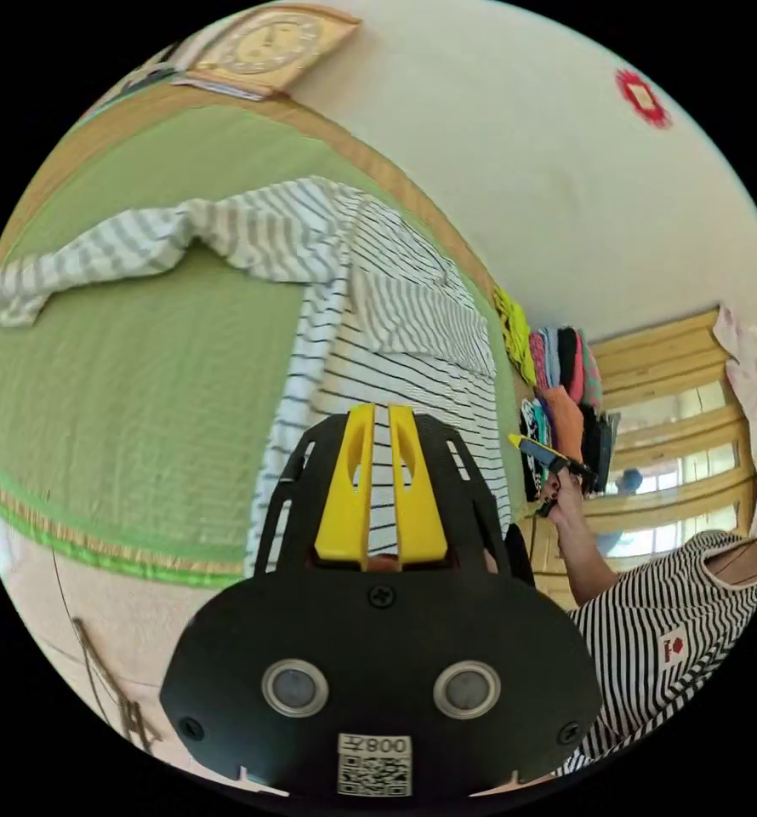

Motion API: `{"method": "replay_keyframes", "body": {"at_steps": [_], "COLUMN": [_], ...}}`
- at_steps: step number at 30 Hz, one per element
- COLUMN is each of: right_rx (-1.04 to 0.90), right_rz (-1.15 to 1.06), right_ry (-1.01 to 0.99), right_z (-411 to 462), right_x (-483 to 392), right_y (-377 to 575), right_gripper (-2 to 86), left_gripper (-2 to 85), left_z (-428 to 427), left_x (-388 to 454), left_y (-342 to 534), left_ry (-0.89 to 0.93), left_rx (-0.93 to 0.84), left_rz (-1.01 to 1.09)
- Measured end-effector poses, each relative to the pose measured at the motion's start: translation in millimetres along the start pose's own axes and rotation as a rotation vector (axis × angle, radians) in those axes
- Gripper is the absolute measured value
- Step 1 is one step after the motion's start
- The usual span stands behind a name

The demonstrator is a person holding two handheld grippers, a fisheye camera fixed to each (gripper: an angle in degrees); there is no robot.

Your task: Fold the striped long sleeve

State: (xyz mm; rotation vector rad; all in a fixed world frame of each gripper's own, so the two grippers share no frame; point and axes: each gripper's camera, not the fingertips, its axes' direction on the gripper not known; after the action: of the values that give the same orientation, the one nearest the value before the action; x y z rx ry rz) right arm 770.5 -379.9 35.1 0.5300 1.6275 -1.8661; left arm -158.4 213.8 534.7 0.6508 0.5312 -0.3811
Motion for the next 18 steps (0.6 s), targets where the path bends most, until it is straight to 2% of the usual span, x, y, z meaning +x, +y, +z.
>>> {"method": "replay_keyframes", "body": {"at_steps": [3,9,14,18], "right_rx": [-0.032,-0.066,-0.105,-0.149], "right_rz": [-0.085,-0.275,-0.362,-0.368], "right_ry": [-0.064,-0.115,-0.105,-0.113], "right_z": [12,37,58,81], "right_x": [-47,-149,-209,-235], "right_y": [-11,-45,-60,-69], "right_gripper": [0.1,0.2,0.2,0.2], "left_gripper": [7.4,9.3,9.7,9.5], "left_z": [-67,-152,-193,-218], "left_x": [-65,-164,-231,-275], "left_y": [38,63,62,62], "left_ry": [-0.013,-0.027,0.007,-0.055], "left_rx": [0.159,0.359,0.459,0.434], "left_rz": [-0.168,-0.335,-0.458,-0.495]}}
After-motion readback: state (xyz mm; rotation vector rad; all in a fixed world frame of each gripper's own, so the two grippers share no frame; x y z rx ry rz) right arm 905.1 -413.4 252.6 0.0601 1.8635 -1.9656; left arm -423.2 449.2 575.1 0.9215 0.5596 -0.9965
